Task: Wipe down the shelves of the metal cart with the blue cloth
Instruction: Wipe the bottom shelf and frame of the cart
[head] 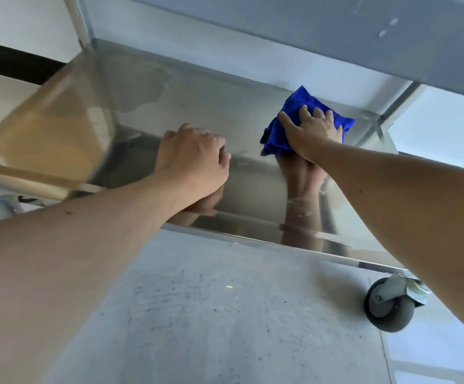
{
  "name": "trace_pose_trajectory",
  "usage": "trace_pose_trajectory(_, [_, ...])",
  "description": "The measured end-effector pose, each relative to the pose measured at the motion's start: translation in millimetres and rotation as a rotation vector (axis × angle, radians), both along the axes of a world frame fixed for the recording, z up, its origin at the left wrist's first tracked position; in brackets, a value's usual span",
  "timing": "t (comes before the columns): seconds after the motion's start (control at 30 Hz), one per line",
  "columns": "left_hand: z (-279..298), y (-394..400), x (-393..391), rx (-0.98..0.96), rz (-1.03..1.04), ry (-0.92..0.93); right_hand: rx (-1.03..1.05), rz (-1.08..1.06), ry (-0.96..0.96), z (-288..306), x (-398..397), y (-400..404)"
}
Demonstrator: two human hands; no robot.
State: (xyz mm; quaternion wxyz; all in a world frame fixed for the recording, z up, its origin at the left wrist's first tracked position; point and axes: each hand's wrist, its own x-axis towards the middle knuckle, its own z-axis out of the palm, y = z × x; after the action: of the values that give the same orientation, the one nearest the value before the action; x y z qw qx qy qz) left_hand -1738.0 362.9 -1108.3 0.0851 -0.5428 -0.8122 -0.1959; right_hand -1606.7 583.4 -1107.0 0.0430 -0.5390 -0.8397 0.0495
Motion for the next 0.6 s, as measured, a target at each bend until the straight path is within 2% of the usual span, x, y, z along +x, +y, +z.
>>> trace_pose_trajectory(0.13, [2.9,-30.7,-21.1,-0.021,0.044,0.013,-0.003,0.133,-0.022,-2.1,-56.3,-39.8])
trace_pose_trajectory(0.3, [4.9,-78.3,-56.3,-0.06,0.201,0.023,0.001,0.299,-0.015,-1.6,-120.0,-103.2])
trace_pose_trajectory(0.5, [7.6,-153.9,-87.1,-0.028,0.291,-0.005,-0.011,0.451,-0.02,1.3,-177.7,-179.9])
trace_pose_trajectory(0.6, [7.1,-191.2,-95.4,0.032,0.342,0.047,-0.036,0.464,-0.011,3.6,-199.2,-218.6])
